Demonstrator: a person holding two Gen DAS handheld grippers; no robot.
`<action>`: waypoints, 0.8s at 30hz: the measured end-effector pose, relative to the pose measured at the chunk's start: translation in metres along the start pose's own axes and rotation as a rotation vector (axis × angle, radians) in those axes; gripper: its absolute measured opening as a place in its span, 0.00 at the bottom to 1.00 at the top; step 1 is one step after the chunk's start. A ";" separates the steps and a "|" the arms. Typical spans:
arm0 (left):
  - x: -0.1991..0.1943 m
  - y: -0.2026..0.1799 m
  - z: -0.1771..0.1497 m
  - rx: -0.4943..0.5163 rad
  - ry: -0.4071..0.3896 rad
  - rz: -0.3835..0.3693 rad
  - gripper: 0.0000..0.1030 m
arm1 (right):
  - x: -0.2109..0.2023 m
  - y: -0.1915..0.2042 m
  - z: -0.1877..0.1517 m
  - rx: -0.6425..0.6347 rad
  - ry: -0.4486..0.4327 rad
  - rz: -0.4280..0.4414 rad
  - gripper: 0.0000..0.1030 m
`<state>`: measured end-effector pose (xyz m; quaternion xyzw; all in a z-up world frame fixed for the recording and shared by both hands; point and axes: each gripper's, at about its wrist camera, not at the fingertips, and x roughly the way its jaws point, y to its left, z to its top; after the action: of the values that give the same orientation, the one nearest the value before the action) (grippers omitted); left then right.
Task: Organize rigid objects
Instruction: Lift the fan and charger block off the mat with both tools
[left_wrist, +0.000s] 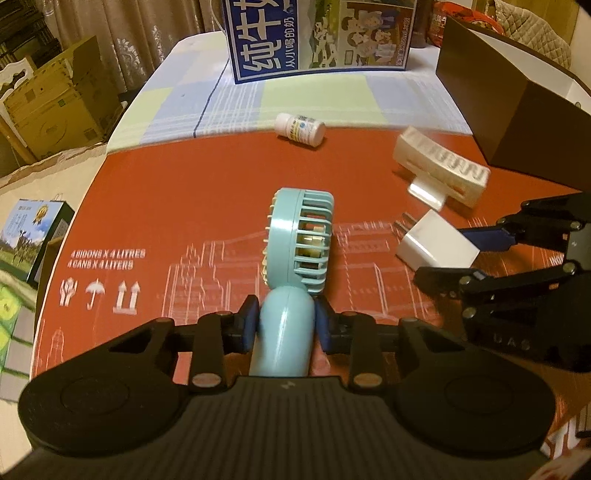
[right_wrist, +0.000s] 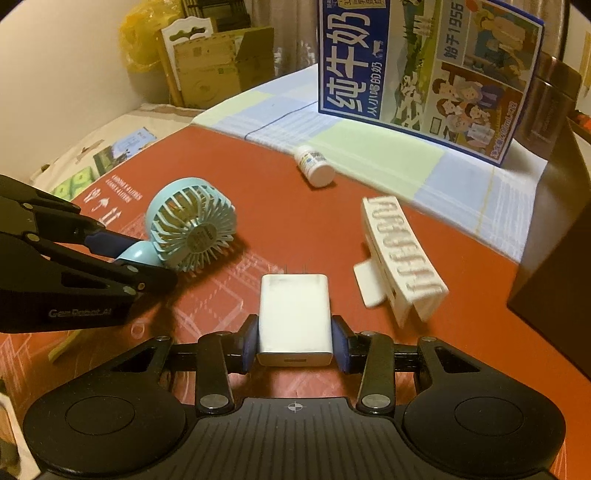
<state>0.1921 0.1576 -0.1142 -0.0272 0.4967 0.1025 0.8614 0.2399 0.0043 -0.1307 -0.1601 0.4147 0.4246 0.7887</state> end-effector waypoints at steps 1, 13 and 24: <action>-0.002 -0.002 -0.004 -0.006 0.002 0.001 0.27 | -0.003 -0.001 -0.003 -0.002 0.000 0.000 0.37; -0.027 -0.022 -0.038 -0.056 0.027 0.024 0.27 | -0.034 -0.008 -0.041 -0.001 0.014 -0.001 0.37; -0.023 -0.023 -0.031 -0.070 0.010 0.019 0.36 | -0.032 -0.009 -0.040 -0.002 0.019 0.003 0.39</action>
<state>0.1589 0.1266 -0.1113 -0.0533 0.4971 0.1278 0.8566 0.2171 -0.0419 -0.1304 -0.1644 0.4217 0.4247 0.7841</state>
